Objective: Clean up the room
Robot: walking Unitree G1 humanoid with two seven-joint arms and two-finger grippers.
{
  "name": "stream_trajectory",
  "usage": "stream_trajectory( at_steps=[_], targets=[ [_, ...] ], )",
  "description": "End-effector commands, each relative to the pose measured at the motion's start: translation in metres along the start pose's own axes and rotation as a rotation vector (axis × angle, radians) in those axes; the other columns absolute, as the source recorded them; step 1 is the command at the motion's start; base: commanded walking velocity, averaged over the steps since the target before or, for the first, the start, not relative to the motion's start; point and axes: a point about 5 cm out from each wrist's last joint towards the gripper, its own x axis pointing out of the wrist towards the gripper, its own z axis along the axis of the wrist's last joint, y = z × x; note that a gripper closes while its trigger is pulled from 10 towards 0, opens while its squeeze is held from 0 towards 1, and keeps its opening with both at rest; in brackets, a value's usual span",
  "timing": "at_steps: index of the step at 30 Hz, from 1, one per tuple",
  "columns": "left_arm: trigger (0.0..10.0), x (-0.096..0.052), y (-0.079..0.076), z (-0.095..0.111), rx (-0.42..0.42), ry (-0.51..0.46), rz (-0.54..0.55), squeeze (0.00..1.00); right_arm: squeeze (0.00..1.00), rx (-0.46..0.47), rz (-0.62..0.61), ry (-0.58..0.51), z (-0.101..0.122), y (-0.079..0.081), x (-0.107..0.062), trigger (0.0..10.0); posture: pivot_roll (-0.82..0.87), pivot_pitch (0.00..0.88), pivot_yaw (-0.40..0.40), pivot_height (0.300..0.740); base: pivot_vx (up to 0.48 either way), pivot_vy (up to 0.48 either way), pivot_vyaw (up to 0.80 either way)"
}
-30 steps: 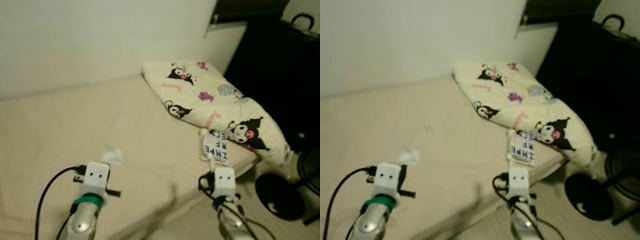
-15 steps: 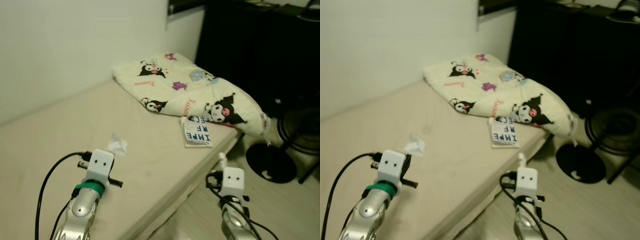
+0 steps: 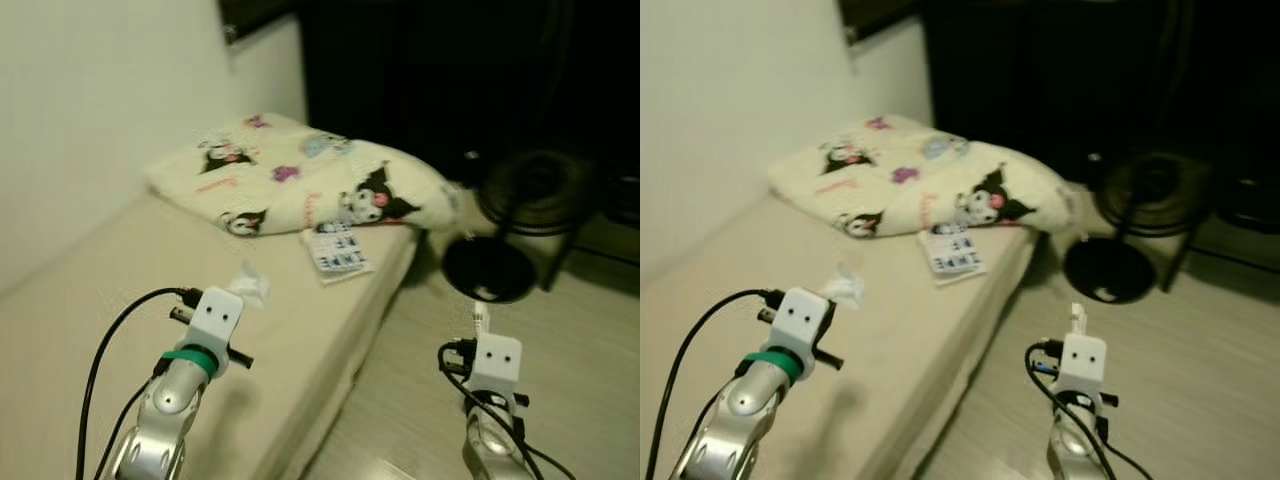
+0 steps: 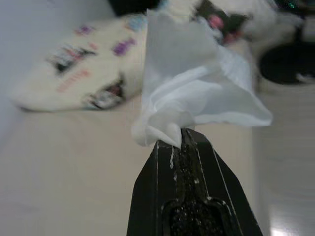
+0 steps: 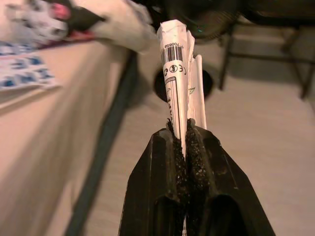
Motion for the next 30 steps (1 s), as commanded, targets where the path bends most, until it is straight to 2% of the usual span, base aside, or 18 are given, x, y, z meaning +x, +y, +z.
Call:
stream_trajectory(
  at_steps=[1, 3, 4, 6, 7, 10, 11, 12, 14, 15, 16, 18, 19, 21, 23, 25, 27, 30],
  targets=[
    [10.0, -0.001, 0.004, -0.006, -0.022, 0.013, 0.022, 0.0, 0.0, -0.004, -0.002, 0.024, -0.004, 0.0, -0.001, 10.0, 0.09, 0.0, 0.208, 0.74, 0.0, 0.0, -0.8],
    [10.0, -0.003, 0.008, -0.02, -0.09, 0.054, 0.053, 0.0, 0.0, -0.026, 0.021, 0.016, -0.001, 0.004, -0.002, 10.0, 0.05, 0.0, 0.189, 0.74, 0.0, 0.0, -0.8],
    [10.0, -0.004, 0.009, -0.022, -0.093, 0.059, 0.058, 0.0, 0.0, -0.044, 0.041, 0.007, 0.001, 0.005, -0.003, 10.0, 0.04, 0.001, 0.169, 0.74, 0.0, 0.0, -0.8],
    [10.0, -0.004, 0.01, -0.022, -0.091, 0.06, 0.06, 0.0, 0.0, -0.054, 0.054, 0.002, 0.002, 0.006, -0.004, 10.0, 0.04, 0.001, 0.169, 0.74, 0.0, 0.0, -0.8],
    [10.0, -0.004, 0.015, -0.02, -0.125, 0.042, 0.092, 0.0, 0.0, -0.062, 0.074, 0.012, -0.001, 0.009, -0.009, 10.0, 0.03, 0.003, 0.144, 0.74, 0.0, 0.0, -0.8],
    [10.0, -0.004, 0.019, -0.02, -0.137, 0.036, 0.108, 0.0, 0.0, -0.063, 0.079, 0.019, -0.003, 0.011, -0.011, 10.0, 0.03, 0.002, 0.133, 0.74, 0.0, 0.0, -0.8],
    [10.0, -0.004, 0.027, -0.019, -0.163, 0.027, 0.139, 0.0, 0.0, -0.058, 0.086, 0.022, -0.001, 0.018, -0.015, 10.0, 0.02, 0.025, 0.115, 0.74, 0.0, 0.0, -0.8],
    [10.0, -0.004, 0.027, -0.019, -0.163, 0.027, 0.139, 0.0, 0.0, -0.058, 0.086, 0.022, -0.001, 0.018, -0.015, 10.0, 0.02, 0.025, 0.115, 0.74, 0.0, 0.0, -0.8],
    [10.0, -0.004, 0.034, -0.017, -0.162, 0.013, 0.151, 0.0, 0.0, -0.039, 0.094, 0.007, 0.007, 0.025, -0.017, 10.0, 0.01, 0.019, 0.091, 0.74, 0.0, 0.0, -0.8],
    [10.0, -0.003, 0.035, -0.015, -0.16, 0.003, 0.162, 0.0, 0.0, -0.001, 0.09, 0.02, 0.012, 0.029, -0.015, 10.0, 0.05, 0.034, 0.079, 0.74, 0.0, 0.0, -0.8],
    [10.0, -0.003, 0.035, -0.015, -0.16, 0.003, 0.162, 0.0, 0.0, -0.001, 0.09, 0.02, 0.012, 0.029, -0.015, 10.0, 0.05, 0.034, 0.079, 0.74, 0.0, 0.0, -0.8],
    [10.0, -0.003, 0.034, -0.016, -0.154, 0.01, 0.177, 0.0, 0.0, 0.081, 0.119, 0.036, 0.021, 0.038, -0.011, 10.0, 0.06, 0.041, 0.094, 0.74, 0.0, 0.0, -0.8],
    [10.0, -0.003, 0.034, -0.016, -0.154, 0.01, 0.177, 0.0, 0.0, 0.081, 0.119, 0.036, 0.021, 0.038, -0.011, 10.0, 0.06, 0.041, 0.094, 0.74, 0.0, 0.0, -0.8],
    [10.0, -0.003, 0.032, -0.016, -0.165, 0.009, 0.179, 0.0, 0.0, 0.065, 0.154, 0.022, 0.025, 0.044, -0.009, 10.0, 0.04, 0.035, 0.118, 0.74, 0.0, 0.0, -0.8],
    [10.0, -0.002, 0.025, -0.018, -0.184, 0.007, 0.172, 0.0, 0.0, 0.0, 0.196, 0.011, 0.02, 0.049, -0.005, 10.0, 0.01, 0.011, 0.164, 0.74, 0.0, 0.0, -0.8],
    [10.0, -0.002, 0.021, -0.018, -0.191, 0.004, 0.168, 0.0, 0.0, -0.019, 0.2, 0.017, 0.017, 0.048, -0.004, 10.0, 0.01, 0.008, 0.167, 0.74, 0.0, 0.0, -0.8],
    [10.0, 0.002, 0.01, -0.02, -0.184, 0.004, 0.159, 0.0, 0.0, -0.058, 0.195, 0.036, 0.008, 0.043, -0.001, 10.0, 0.02, 0.0, 0.182, 0.74, 0.0, 0.0, -0.8],
    [10.0, 0.002, 0.007, -0.023, -0.174, 0.013, 0.167, 0.0, 0.0, -0.079, 0.186, 0.041, 0.005, 0.039, 0.0, 10.0, 0.02, 0.0, 0.177, 0.74, 0.0, 0.0, -0.8]
  ],
)
